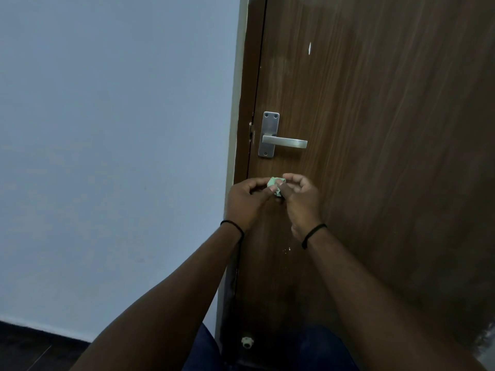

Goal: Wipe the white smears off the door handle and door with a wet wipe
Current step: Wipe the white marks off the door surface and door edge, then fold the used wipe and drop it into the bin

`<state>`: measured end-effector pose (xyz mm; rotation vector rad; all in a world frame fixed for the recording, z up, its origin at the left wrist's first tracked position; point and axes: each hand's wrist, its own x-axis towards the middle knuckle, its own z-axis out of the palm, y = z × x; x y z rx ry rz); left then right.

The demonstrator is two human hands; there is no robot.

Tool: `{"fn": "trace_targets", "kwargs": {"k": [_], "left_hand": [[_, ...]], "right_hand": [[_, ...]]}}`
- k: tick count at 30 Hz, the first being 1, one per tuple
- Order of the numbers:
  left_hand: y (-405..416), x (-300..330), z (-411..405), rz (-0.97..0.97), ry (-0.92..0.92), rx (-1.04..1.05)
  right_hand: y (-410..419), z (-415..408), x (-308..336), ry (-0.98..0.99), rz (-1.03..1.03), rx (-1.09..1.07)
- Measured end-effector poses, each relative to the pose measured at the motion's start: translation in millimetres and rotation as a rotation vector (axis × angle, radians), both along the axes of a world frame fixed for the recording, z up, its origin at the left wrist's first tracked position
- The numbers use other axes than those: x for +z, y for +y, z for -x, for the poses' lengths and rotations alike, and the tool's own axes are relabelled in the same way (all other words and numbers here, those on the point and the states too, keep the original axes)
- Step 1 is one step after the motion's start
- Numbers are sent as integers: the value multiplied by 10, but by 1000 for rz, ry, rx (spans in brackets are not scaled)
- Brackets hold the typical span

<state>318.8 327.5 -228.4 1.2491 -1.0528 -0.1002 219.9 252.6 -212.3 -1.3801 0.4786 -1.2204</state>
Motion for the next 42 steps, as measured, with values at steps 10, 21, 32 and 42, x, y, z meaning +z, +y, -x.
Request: {"fn": "trace_targets", "kwargs": {"k": [10, 21, 32, 42], "left_hand": [[-1029, 590, 376, 203, 30, -92], [-2045, 2297, 802, 430, -66, -149], [-2291, 4167, 1247, 259, 150, -456], [-2512, 4102, 2023, 163, 180, -786]], "right_hand": [[-803, 301, 504, -252, 219, -80], [-1729, 801, 2311, -286, 405, -12], [-1831, 1420, 4013, -159, 465, -22], [-1735, 2225, 3901, -71, 373, -472]]}}
